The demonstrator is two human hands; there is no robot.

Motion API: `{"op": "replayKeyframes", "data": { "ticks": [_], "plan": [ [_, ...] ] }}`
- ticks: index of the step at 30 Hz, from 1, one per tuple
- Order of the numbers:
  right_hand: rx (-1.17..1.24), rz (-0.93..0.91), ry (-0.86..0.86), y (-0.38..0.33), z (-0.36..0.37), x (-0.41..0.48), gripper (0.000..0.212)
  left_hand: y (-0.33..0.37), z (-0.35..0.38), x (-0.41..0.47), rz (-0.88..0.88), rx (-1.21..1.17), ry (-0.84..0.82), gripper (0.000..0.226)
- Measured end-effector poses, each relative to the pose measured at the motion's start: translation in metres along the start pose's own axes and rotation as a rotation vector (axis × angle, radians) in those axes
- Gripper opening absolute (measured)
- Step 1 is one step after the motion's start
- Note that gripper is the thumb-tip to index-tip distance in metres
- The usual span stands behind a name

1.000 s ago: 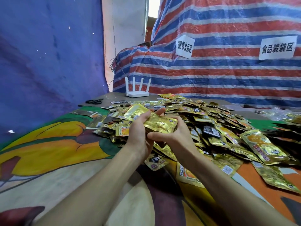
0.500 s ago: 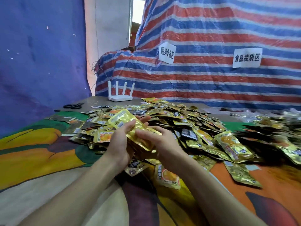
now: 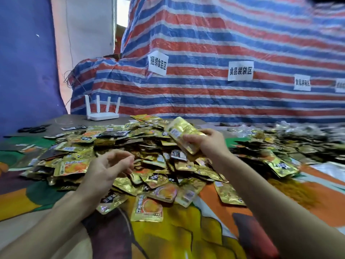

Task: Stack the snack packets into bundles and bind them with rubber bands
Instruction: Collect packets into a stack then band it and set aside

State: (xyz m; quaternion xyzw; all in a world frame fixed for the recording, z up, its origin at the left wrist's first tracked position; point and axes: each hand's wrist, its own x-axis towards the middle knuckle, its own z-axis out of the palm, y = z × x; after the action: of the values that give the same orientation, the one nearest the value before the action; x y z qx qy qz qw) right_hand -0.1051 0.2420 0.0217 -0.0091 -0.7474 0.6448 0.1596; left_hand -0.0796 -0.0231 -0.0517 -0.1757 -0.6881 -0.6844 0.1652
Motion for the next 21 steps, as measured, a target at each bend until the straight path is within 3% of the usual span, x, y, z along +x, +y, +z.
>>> {"op": "replayKeyframes", "data": {
  "ticks": [1, 5, 9, 13, 16, 19, 21],
  "plan": [
    [-0.155, -0.060, 0.099, 0.003, -0.014, 0.014, 0.052, 0.000, 0.000, 0.000, 0.017, 0.025, -0.020, 0.012],
    [-0.833, -0.195, 0.340, 0.018, -0.056, 0.068, 0.060, -0.001, 0.000, -0.005, 0.083, 0.120, -0.108, 0.018],
    [-1.140, -0.149, 0.429, 0.046, -0.076, 0.105, 0.051, 0.004, 0.000, -0.005, 0.137, 0.138, -0.061, 0.023],
    [-1.325, -0.020, 0.421, 0.074, -0.073, 0.123, 0.050, 0.006, -0.002, -0.004, 0.174, 0.113, 0.023, 0.034],
    [-1.442, 0.029, 0.446, 0.073, -0.067, 0.117, 0.052, 0.004, -0.005, -0.002, 0.185, 0.160, 0.060, 0.030],
    [-1.402, -0.130, 0.398, 0.058, -0.054, 0.099, 0.049, -0.001, -0.008, 0.000, 0.162, 0.300, 0.070, 0.018],
    [-1.223, -0.310, 0.249, 0.047, -0.036, 0.078, 0.047, -0.002, -0.011, 0.000, 0.111, 0.446, 0.044, 0.008]
  ]
}}
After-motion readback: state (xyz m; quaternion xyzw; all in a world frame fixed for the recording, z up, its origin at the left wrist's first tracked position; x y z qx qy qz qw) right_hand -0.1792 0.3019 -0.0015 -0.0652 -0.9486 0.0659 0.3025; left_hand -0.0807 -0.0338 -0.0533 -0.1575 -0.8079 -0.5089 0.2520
